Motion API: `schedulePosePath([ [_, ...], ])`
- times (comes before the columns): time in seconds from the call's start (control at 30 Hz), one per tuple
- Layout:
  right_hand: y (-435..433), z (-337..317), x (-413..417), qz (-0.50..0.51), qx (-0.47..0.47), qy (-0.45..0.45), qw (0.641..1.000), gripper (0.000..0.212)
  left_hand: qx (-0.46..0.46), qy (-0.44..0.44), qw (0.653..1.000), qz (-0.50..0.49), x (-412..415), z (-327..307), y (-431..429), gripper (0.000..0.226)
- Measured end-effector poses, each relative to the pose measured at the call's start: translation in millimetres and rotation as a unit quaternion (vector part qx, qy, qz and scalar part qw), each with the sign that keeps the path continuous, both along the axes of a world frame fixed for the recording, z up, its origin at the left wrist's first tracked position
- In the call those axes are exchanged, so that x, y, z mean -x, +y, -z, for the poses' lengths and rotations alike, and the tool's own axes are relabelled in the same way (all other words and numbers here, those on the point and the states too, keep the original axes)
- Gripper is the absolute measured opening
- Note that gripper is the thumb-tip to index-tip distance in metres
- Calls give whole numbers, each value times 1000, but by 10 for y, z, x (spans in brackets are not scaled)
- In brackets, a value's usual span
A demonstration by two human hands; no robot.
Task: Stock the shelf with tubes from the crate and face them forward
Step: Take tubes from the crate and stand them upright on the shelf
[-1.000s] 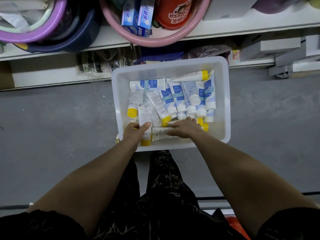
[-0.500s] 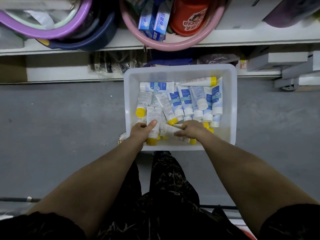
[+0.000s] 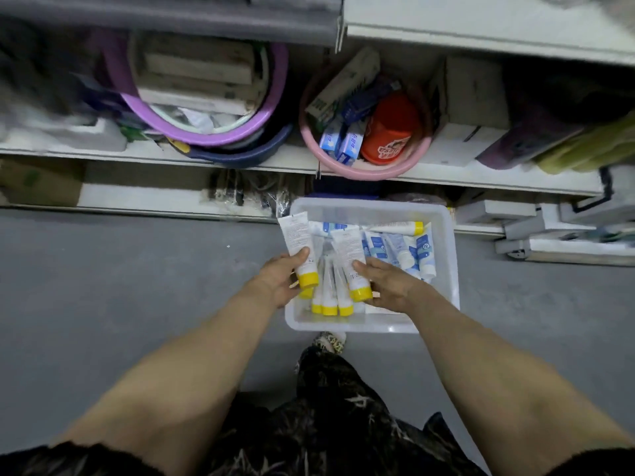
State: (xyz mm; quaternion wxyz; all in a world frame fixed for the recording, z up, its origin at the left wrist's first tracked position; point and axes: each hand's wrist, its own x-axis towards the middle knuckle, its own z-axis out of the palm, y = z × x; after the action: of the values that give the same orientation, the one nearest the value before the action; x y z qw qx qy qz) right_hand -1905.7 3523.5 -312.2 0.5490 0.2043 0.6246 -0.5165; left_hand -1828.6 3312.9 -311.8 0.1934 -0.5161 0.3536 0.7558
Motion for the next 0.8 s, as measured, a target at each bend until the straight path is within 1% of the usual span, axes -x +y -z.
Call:
schedulePosePath([
  [0.07,-362,-228,-98,23,29,18,999,18,1,37,999,-15,-122,-224,-337,16],
  [0.13,-658,-367,-154,27,61,29,997,28,11,60,998,-31,-207,-428,-610,20],
  [0.23,-1363,-671,-396,12,100,63,993,35,24,110,992,-57,-555,-813,-1259,22],
  [0.33,-2153,-985,-663,-23,134,105,985,34,61,154,984,-65,-963,-1188,-1957,22],
  [0.4,-2693,-1190,-856,-49,161,136,976,31,94,175,977,-80,-1254,-1421,-2417,27],
  [0.53,-3754,-1673,-1225,-88,230,192,950,31,158,217,955,-122,-1838,-1917,-3282,24],
  [0.67,-4632,-2230,-1558,-136,280,259,915,18,212,253,928,-173,-2308,-2469,-4022,36],
  [0.8,-5361,-2808,-1761,-164,329,296,882,26,248,294,896,-221,-2566,-2993,-4627,35],
])
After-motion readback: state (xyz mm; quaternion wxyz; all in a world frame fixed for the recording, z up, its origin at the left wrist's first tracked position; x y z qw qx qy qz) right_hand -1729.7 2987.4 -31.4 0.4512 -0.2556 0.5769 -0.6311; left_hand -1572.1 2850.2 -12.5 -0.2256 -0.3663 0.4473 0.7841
